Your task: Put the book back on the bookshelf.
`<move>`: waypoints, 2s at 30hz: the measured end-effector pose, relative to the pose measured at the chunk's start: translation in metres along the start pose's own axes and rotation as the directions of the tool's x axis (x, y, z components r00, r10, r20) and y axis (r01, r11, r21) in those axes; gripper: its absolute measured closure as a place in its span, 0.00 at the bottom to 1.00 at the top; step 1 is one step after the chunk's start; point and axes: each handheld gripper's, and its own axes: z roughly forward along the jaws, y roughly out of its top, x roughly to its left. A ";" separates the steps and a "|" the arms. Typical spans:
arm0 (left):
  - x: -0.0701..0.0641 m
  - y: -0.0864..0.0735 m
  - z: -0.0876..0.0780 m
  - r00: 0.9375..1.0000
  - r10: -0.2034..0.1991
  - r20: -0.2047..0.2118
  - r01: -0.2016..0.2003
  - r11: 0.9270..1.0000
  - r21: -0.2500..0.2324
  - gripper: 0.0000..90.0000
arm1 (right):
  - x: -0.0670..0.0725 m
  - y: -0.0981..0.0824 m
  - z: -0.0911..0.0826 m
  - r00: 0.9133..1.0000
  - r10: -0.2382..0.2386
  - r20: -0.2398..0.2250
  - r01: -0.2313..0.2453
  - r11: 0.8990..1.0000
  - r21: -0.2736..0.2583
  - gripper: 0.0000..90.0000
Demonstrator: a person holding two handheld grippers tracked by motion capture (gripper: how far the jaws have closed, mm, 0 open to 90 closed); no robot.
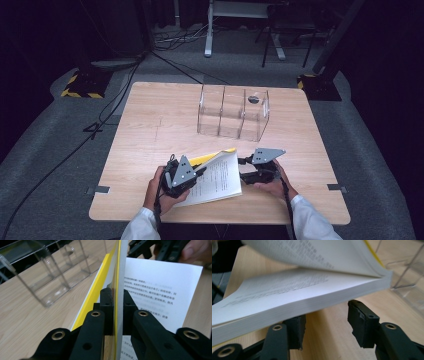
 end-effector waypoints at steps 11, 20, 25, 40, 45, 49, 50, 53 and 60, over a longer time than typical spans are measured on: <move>-0.004 -0.004 0.001 0.996 -0.050 0.080 0.053 0.998 -0.038 0.91 | 0.008 0.025 -0.021 0.995 -0.019 0.096 0.026 0.997 -0.075 0.55; -0.002 -0.018 -0.021 0.994 -0.076 0.074 0.078 0.996 -0.032 0.90 | 0.026 0.055 -0.017 0.990 -0.101 0.102 0.109 0.991 -0.077 0.55; 0.002 -0.029 -0.034 0.994 -0.090 0.060 0.093 0.995 -0.045 0.90 | 0.035 0.070 -0.011 0.990 -0.126 0.057 0.130 0.989 -0.075 0.55; 0.015 -0.051 -0.056 0.990 -0.124 0.071 0.128 0.990 -0.054 0.86 | 0.072 0.103 0.022 0.972 -0.233 -0.011 0.232 0.971 -0.058 0.50; 0.016 -0.053 -0.052 0.982 -0.153 0.107 0.160 0.985 -0.062 0.83 | 0.074 0.103 0.026 0.975 -0.223 -0.016 0.222 0.974 -0.051 0.49; 0.021 -0.056 -0.044 0.968 -0.187 0.167 0.204 0.975 -0.091 0.84 | 0.071 0.101 0.025 0.978 -0.207 -0.015 0.206 0.977 -0.050 0.48; 0.021 -0.056 -0.044 0.968 -0.187 0.167 0.204 0.975 -0.091 0.84 | 0.071 0.101 0.025 0.978 -0.207 -0.015 0.206 0.977 -0.050 0.48; 0.023 -0.054 -0.036 0.961 -0.201 0.191 0.224 0.969 -0.104 0.85 | 0.064 0.099 0.022 0.984 -0.178 0.018 0.178 0.983 -0.051 0.48; 0.022 -0.042 -0.011 0.965 -0.179 0.192 0.206 0.970 -0.129 0.84 | 0.054 0.092 0.010 0.984 -0.156 0.083 0.161 0.985 -0.063 0.48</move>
